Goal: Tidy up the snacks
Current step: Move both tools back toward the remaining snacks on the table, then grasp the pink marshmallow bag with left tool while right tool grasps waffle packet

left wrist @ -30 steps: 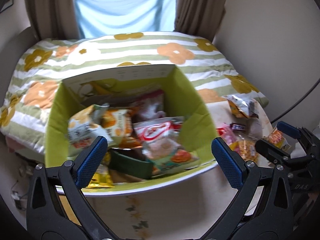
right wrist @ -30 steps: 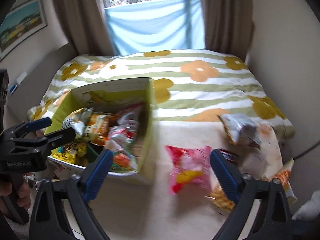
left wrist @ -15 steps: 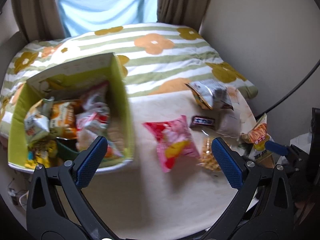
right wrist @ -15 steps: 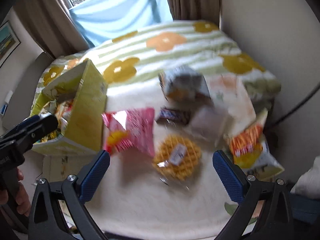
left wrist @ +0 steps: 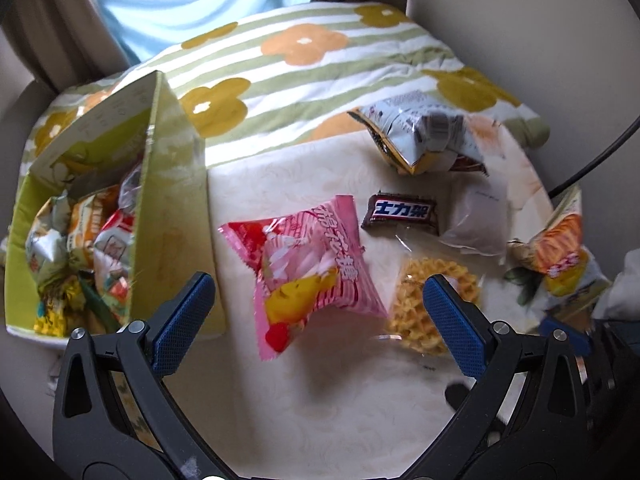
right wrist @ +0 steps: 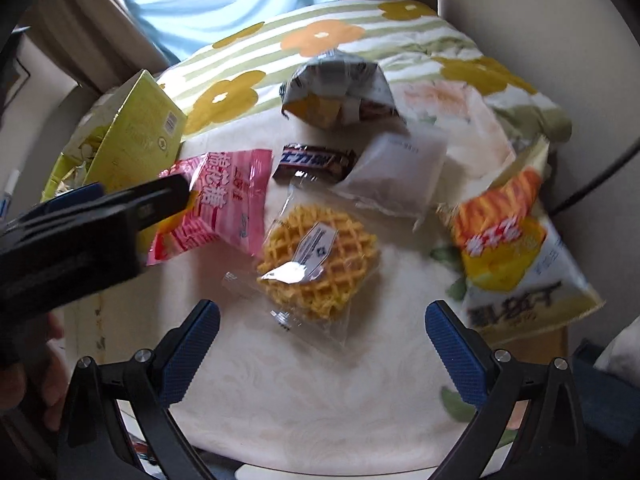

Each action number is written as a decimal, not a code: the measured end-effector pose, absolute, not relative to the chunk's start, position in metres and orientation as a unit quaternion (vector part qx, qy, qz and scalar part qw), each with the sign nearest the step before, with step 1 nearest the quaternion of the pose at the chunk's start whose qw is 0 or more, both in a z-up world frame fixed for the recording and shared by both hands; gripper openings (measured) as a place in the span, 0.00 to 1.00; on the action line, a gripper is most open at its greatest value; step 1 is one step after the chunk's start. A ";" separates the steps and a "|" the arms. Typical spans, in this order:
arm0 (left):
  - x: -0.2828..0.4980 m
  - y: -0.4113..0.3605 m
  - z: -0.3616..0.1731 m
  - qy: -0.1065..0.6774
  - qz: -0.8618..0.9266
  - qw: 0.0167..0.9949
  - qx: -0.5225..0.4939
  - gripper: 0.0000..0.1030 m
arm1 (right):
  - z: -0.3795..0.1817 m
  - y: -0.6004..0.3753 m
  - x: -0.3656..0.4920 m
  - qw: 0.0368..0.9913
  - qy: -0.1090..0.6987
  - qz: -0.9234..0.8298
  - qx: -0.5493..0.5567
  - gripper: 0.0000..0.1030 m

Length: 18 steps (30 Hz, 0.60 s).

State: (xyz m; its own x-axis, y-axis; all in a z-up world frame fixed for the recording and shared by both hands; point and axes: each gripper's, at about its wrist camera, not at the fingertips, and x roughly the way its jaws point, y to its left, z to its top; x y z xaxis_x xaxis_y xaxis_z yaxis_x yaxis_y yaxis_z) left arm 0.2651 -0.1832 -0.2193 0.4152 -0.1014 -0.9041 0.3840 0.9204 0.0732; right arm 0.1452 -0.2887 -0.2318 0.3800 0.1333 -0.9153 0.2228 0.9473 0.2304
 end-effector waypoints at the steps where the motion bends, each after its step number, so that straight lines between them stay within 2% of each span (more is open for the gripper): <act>1: 0.268 -0.186 -0.224 0.523 -0.146 0.828 0.140 1.00 | -0.234 -0.288 0.145 0.814 0.557 -0.028 0.161 0.99; 14: 0.306 -0.198 -0.279 0.558 -0.138 0.800 0.173 1.00 | -0.262 -0.297 0.157 0.796 0.570 -0.052 0.195 0.99; 18: 0.313 -0.198 -0.291 0.566 -0.139 0.792 0.183 0.96 | -0.265 -0.295 0.163 0.795 0.570 -0.057 0.199 0.99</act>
State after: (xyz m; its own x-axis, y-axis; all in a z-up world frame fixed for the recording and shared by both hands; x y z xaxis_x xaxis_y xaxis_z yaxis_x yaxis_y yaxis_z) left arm 0.3130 -0.1976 -0.2914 0.3217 -0.0133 -0.9468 0.4264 0.8948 0.1323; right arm 0.1632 -0.2946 -0.2646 0.3429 0.1361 -0.9294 0.3186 0.9140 0.2514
